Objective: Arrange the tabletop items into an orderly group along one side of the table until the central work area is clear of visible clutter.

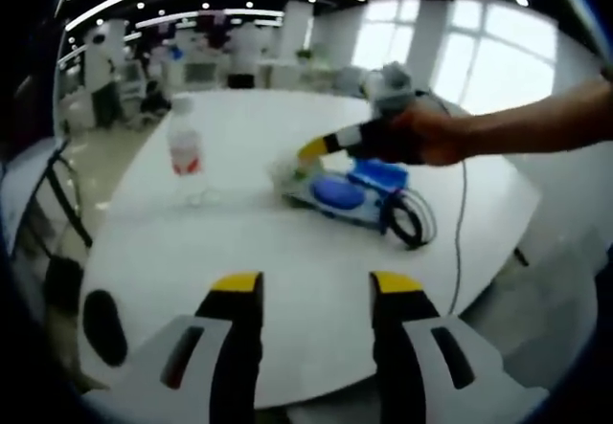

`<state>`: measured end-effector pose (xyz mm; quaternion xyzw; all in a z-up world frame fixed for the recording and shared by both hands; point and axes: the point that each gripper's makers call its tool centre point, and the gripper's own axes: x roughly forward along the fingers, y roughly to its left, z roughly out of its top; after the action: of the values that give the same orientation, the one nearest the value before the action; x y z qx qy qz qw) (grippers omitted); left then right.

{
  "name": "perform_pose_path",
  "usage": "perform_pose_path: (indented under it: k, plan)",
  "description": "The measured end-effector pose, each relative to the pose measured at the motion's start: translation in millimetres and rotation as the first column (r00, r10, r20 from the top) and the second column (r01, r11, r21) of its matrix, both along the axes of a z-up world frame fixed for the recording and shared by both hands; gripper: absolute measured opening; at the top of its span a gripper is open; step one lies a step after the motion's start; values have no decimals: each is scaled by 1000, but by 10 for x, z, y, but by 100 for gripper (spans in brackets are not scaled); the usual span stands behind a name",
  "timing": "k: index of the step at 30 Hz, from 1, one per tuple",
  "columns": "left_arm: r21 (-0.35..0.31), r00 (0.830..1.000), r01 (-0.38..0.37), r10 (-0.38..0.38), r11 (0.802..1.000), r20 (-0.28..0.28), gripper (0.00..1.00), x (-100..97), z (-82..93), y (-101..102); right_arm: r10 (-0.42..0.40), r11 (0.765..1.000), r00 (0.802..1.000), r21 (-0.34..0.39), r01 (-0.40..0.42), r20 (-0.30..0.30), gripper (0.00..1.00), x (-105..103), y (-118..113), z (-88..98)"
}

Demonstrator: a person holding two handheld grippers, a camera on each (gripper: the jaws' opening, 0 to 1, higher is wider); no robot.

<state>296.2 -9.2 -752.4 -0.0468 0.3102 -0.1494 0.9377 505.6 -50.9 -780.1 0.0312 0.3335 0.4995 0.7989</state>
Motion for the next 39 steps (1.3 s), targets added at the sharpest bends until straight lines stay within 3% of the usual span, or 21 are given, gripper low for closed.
perform_pose_path:
  k: [6, 13, 18, 22, 32, 34, 39]
  plan:
    - [3, 1000, 7, -7, 1000, 0, 40, -12, 0, -7, 42, 999, 997, -14, -41, 67, 1, 59, 246, 221]
    - [-4, 1000, 1, -1, 1000, 8, 39, -16, 22, 6, 121, 990, 982, -87, -109, 143, 1, 124, 538, 244]
    - [-5, 1000, 4, -4, 1000, 9, 39, -17, 30, -1, 197, 972, 968, -157, -172, 156, 1, 65, 741, 118]
    - [-4, 1000, 6, -5, 1000, 10, 39, -14, 40, -2, 200, 972, 969, -156, -177, 146, 1, -1, 856, 89]
    - [-1, 1000, 18, -18, 1000, 13, 38, 2, 43, -25, 227, 952, 958, -246, -180, 178, 1, 42, 971, 4]
    - [-6, 1000, 15, -15, 1000, 14, 38, 6, 45, -22, 245, 941, 948, -284, -183, 201, 1, 122, 996, -25]
    - [-12, 1000, 13, -13, 1000, 16, 37, 9, 43, -18, 263, 934, 943, -298, -196, 203, 1, 209, 1088, -110]
